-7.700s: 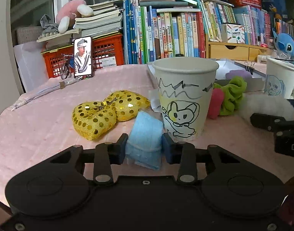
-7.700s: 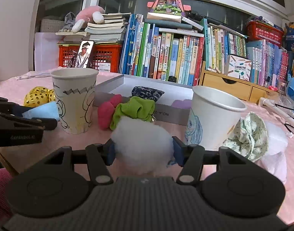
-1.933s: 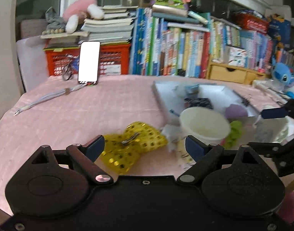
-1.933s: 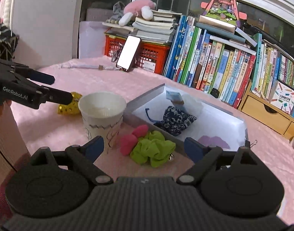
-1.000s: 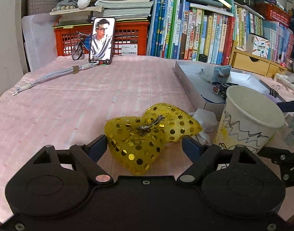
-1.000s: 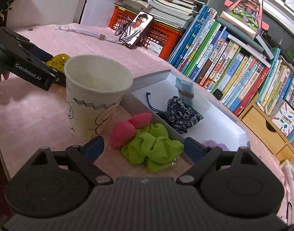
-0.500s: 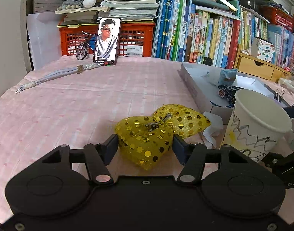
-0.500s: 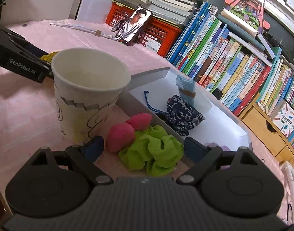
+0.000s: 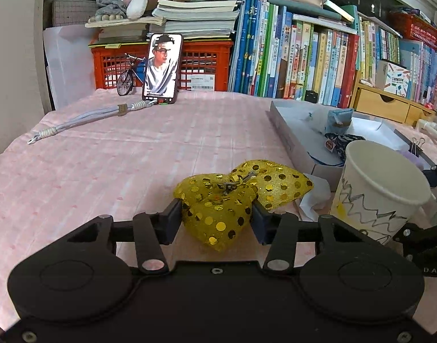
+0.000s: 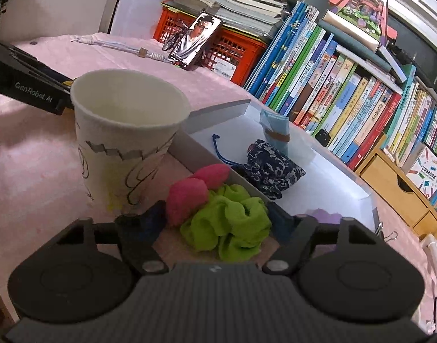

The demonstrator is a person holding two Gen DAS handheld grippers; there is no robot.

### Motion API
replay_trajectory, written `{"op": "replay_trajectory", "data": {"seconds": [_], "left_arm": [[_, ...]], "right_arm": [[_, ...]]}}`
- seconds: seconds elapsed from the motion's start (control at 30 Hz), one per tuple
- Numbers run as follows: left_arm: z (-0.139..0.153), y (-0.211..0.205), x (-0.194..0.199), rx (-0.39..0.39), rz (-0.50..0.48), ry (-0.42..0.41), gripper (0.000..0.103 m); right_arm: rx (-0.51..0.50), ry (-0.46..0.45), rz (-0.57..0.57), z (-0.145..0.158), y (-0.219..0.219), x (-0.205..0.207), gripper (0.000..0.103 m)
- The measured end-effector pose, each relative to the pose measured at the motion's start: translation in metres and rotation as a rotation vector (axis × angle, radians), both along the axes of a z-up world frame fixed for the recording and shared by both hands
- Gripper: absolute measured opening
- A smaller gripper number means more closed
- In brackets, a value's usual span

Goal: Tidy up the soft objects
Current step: 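Grasp the yellow polka-dot bow with the left tool while the right tool grasps the pink-green scrunchie, then lift the bow with the left tool while the right tool carries the scrunchie to the tray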

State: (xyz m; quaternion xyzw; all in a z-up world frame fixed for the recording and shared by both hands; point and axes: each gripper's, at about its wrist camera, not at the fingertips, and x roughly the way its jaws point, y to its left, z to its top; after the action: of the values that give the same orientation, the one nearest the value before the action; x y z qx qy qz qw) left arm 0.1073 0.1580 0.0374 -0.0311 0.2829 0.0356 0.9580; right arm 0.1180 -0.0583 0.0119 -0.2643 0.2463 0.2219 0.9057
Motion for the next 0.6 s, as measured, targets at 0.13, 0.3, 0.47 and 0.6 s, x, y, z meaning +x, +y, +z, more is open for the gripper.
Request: {"op": "replay_trajectory", "data": {"seconds": [0.13, 0.3, 0.47, 0.6], "left_arm": [[0.006, -0.002, -0.003, -0.002, -0.001, -0.015, 0.047], [0.019, -0.001, -0.006, -0.020, 0.020, -0.029, 0.045], [0.036, 0.000, -0.009, -0.030, 0.028, -0.054, 0.045], [0.048, -0.003, -0.012, -0.028, 0.028, -0.078, 0.045]], "right_arm": [[0.032, -0.010, -0.003, 0.006, -0.004, -0.003, 0.063], [0.079, -0.022, -0.004, 0.015, -0.008, -0.006, 0.052], [0.112, -0.054, -0.019, 0.024, -0.013, -0.011, 0.043], [0.142, -0.066, -0.036, 0.032, -0.020, -0.011, 0.041]]}}
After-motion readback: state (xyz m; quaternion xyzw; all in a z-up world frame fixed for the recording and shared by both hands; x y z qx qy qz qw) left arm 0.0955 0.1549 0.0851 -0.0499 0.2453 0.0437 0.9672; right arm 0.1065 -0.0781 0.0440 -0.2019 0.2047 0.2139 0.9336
